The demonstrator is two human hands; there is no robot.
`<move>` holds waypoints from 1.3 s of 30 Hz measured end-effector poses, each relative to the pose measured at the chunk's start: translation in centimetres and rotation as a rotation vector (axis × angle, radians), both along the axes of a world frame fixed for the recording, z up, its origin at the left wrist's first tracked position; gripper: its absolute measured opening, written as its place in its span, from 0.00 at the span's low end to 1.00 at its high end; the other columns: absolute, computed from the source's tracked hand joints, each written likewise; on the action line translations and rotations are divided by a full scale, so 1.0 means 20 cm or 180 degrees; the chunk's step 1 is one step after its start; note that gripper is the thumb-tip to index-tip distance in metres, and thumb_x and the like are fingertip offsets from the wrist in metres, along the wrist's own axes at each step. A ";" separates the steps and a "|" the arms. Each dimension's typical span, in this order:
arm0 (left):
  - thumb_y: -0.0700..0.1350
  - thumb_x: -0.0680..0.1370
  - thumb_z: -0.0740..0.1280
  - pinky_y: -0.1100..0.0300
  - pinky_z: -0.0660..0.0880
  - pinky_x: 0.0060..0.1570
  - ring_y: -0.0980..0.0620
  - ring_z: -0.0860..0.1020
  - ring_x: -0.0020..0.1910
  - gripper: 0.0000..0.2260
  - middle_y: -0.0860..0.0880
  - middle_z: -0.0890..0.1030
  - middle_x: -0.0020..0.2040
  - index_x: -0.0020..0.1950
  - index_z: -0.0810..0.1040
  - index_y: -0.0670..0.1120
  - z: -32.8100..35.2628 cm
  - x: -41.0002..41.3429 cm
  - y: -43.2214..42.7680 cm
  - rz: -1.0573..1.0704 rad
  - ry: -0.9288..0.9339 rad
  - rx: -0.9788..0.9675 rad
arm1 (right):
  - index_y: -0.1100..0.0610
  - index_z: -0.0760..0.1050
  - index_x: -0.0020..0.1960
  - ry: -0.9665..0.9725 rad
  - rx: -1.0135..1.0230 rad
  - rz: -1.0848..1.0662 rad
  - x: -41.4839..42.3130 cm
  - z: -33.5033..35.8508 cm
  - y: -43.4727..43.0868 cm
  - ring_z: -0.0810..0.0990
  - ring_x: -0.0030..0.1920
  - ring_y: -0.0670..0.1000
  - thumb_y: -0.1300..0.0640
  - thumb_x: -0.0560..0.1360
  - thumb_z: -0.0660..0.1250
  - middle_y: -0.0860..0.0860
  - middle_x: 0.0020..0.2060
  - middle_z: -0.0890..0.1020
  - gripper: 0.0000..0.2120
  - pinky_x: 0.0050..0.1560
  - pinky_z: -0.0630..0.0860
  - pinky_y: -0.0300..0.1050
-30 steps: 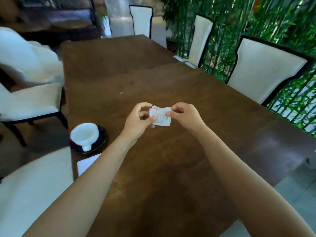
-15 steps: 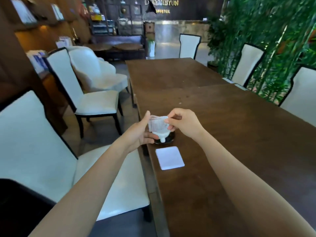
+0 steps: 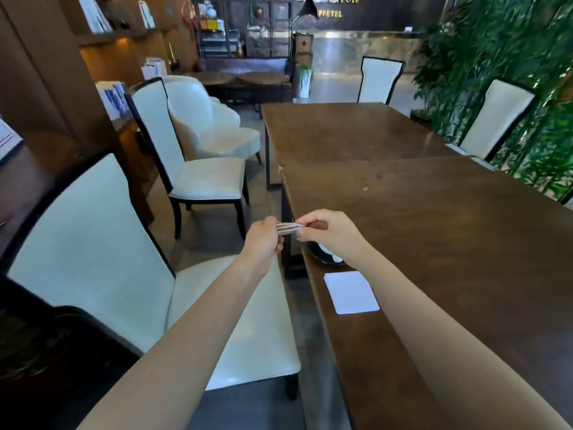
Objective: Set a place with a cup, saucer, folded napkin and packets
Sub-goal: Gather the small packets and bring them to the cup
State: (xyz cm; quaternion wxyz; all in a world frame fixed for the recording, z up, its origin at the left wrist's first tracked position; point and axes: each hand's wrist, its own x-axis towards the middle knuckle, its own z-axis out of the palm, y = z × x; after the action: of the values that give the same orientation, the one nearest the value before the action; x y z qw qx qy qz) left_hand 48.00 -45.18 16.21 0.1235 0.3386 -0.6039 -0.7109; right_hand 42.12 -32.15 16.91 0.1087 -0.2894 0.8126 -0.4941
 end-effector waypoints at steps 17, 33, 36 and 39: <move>0.43 0.80 0.60 0.58 0.75 0.56 0.55 0.74 0.55 0.11 0.51 0.73 0.58 0.61 0.68 0.54 -0.26 -0.88 -0.25 -0.0702 0.0464 -0.1120 | 0.62 0.77 0.55 -0.1641 -0.0759 -0.0737 -0.85 -0.12 -0.25 0.82 0.41 0.47 0.70 0.73 0.66 0.52 0.43 0.82 0.12 0.35 0.79 0.34; 0.35 0.73 0.68 0.53 0.79 0.49 0.50 0.81 0.47 0.10 0.47 0.82 0.50 0.50 0.77 0.49 -0.50 -1.37 -0.25 -0.1094 0.0072 -0.1238 | 0.56 0.77 0.45 -0.0715 0.0675 -0.0751 -1.47 -0.48 -0.20 0.82 0.43 0.54 0.63 0.71 0.69 0.55 0.41 0.83 0.05 0.46 0.79 0.49; 0.35 0.73 0.68 0.55 0.78 0.49 0.49 0.81 0.46 0.11 0.49 0.83 0.48 0.49 0.77 0.50 -0.56 -1.44 -0.23 -0.1193 0.0144 -0.1662 | 0.56 0.76 0.44 -0.0564 0.0776 -0.0789 -1.54 -0.56 -0.18 0.79 0.42 0.52 0.61 0.70 0.70 0.52 0.39 0.81 0.04 0.45 0.77 0.48; 0.35 0.72 0.68 0.60 0.77 0.48 0.52 0.80 0.47 0.11 0.51 0.82 0.48 0.48 0.77 0.50 -0.64 -1.49 -0.21 -0.1239 0.0237 -0.2018 | 0.55 0.76 0.43 -0.0477 0.0769 -0.0852 -1.58 -0.66 -0.16 0.77 0.40 0.49 0.61 0.70 0.70 0.49 0.38 0.80 0.04 0.36 0.71 0.37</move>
State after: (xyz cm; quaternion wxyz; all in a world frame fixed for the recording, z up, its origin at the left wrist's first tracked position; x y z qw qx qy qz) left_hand 18.18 -49.41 3.33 0.1066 0.1363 -0.8422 -0.5106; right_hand 10.42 -35.38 3.78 0.1361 -0.1261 0.8868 -0.4232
